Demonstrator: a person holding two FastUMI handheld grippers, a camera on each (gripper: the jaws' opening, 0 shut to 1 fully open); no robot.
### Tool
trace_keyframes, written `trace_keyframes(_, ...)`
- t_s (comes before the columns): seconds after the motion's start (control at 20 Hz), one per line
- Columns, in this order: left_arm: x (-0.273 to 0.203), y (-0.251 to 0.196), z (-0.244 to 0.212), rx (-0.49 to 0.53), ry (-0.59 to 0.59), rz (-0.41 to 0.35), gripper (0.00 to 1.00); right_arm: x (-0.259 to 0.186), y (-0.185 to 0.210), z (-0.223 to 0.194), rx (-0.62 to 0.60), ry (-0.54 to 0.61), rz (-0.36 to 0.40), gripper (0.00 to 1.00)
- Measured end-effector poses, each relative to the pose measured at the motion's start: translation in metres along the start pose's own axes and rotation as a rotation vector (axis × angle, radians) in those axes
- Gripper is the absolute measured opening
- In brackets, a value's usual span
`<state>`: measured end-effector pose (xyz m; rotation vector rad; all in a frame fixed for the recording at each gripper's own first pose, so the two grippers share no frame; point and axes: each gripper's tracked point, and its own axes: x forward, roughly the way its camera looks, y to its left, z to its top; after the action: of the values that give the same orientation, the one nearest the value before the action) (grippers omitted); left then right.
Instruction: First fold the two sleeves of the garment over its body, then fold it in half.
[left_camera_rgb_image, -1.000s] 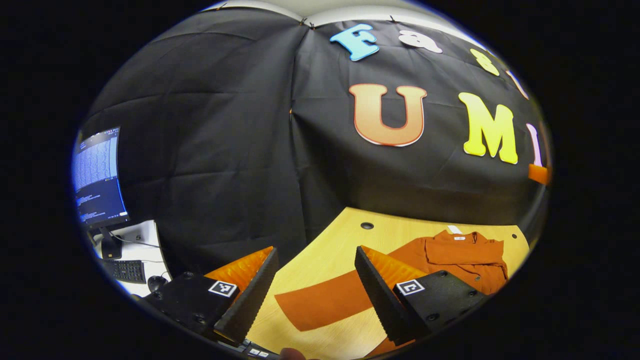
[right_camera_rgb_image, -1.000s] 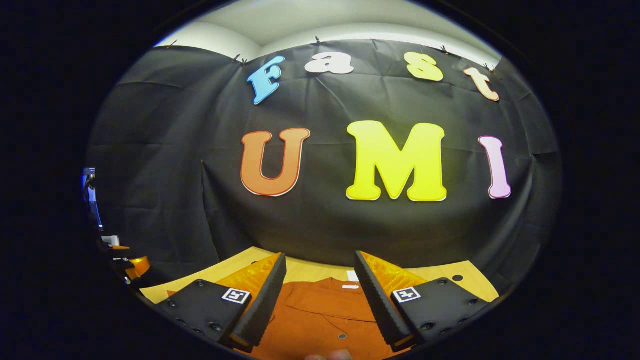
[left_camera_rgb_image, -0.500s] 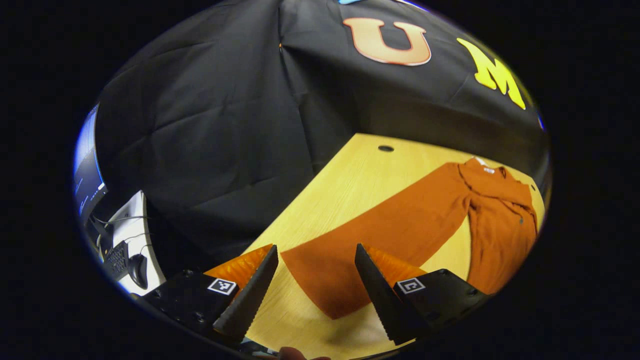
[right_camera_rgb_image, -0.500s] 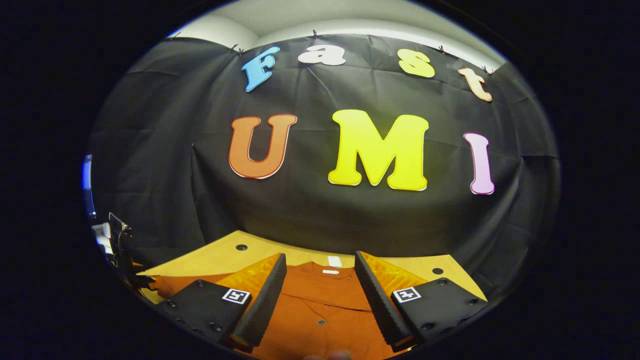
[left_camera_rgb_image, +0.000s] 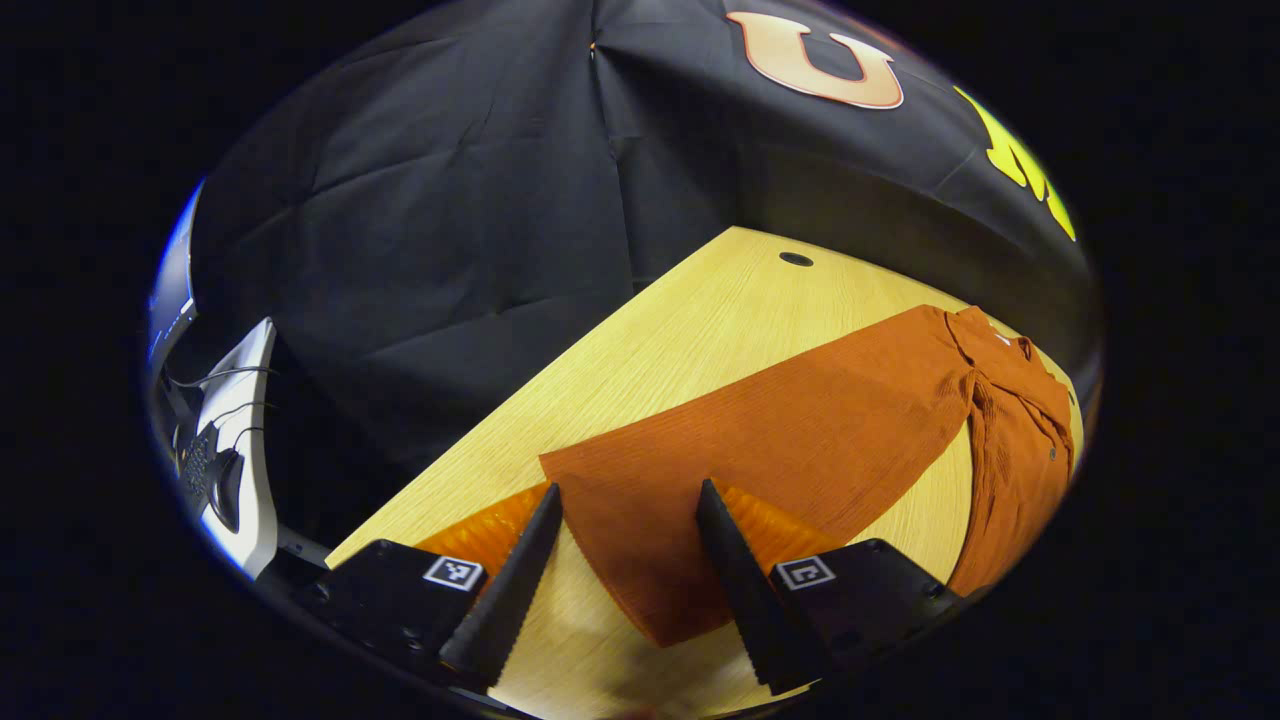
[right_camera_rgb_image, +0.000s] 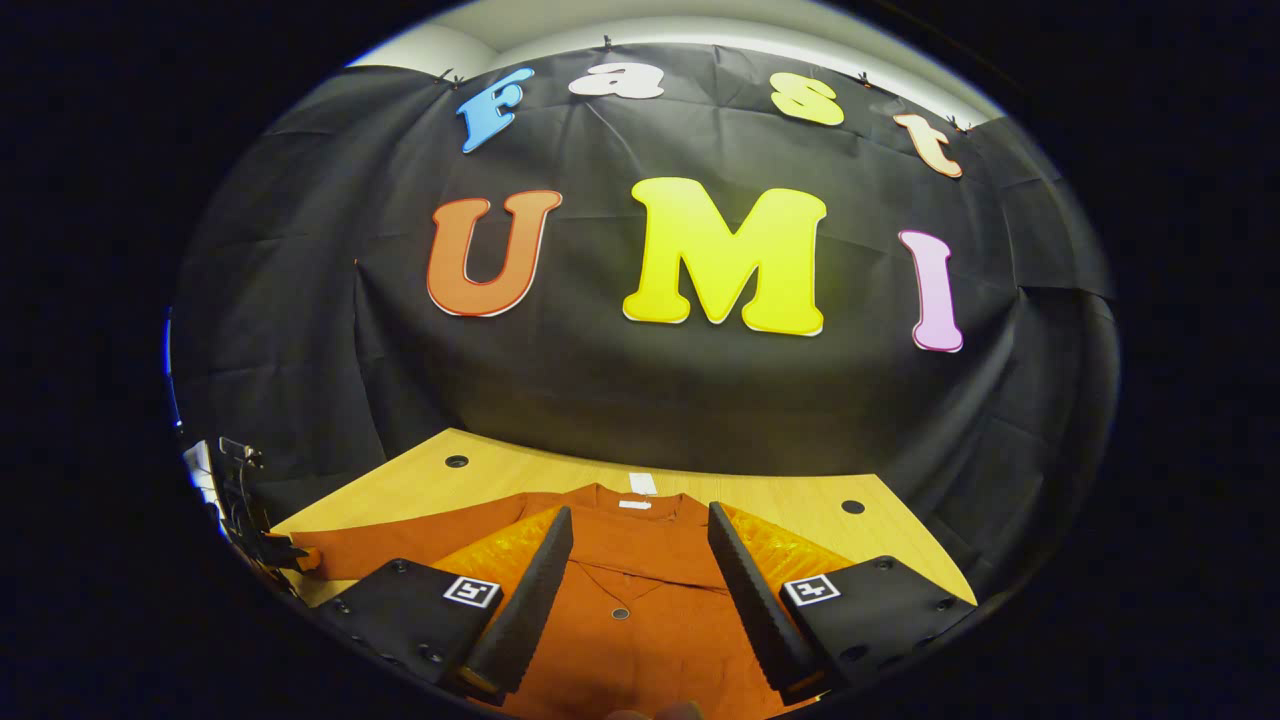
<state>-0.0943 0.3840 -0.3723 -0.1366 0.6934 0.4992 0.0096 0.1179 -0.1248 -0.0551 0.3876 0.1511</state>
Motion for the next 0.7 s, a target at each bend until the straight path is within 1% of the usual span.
trace_keyframes(0.05, 0.000, -0.003, 0.001, -0.009, -0.013, 0.006, 0.85, 0.001, -0.001, -0.005, 0.022, 0.017, -0.006, 0.87)
trace_keyframes(0.15, -0.002, -0.009, -0.001, -0.014, -0.005, 0.023, 0.62, 0.002, -0.004, -0.011, 0.049, 0.041, -0.018, 0.87)
trace_keyframes(0.2, -0.001, -0.013, -0.001, 0.010, 0.003, 0.019, 0.51, 0.001, -0.005, -0.012, 0.050, 0.046, -0.026, 0.87)
trace_keyframes(0.25, 0.001, -0.019, 0.001, 0.036, 0.008, 0.005, 0.46, 0.001, -0.006, -0.015, 0.049, 0.051, -0.031, 0.87)
trace_keyframes(0.35, 0.001, -0.021, 0.004, 0.096, 0.035, 0.021, 0.19, -0.003, -0.005, -0.021, 0.050, 0.061, -0.027, 0.87)
trace_keyframes(0.4, 0.001, -0.024, 0.004, 0.109, 0.059, 0.010, 0.06, -0.003, -0.005, -0.026, 0.052, 0.071, -0.020, 0.87)
trace_keyframes(0.45, 0.001, -0.038, 0.004, 0.076, 0.072, -0.063, 0.04, -0.006, -0.004, -0.031, 0.053, 0.083, -0.016, 0.87)
trace_keyframes(0.5, -0.002, -0.057, 0.007, 0.008, 0.091, -0.161, 0.03, -0.007, -0.005, -0.036, 0.059, 0.096, -0.011, 0.87)
trace_keyframes(0.55, -0.005, -0.067, 0.005, -0.033, 0.122, -0.204, 0.03, -0.007, -0.005, -0.040, 0.069, 0.107, -0.008, 0.87)
trace_keyframes(0.7, -0.015, -0.077, 0.020, -0.070, 0.108, -0.279, 0.03, -0.008, -0.009, -0.047, 0.079, 0.128, -0.010, 0.87)
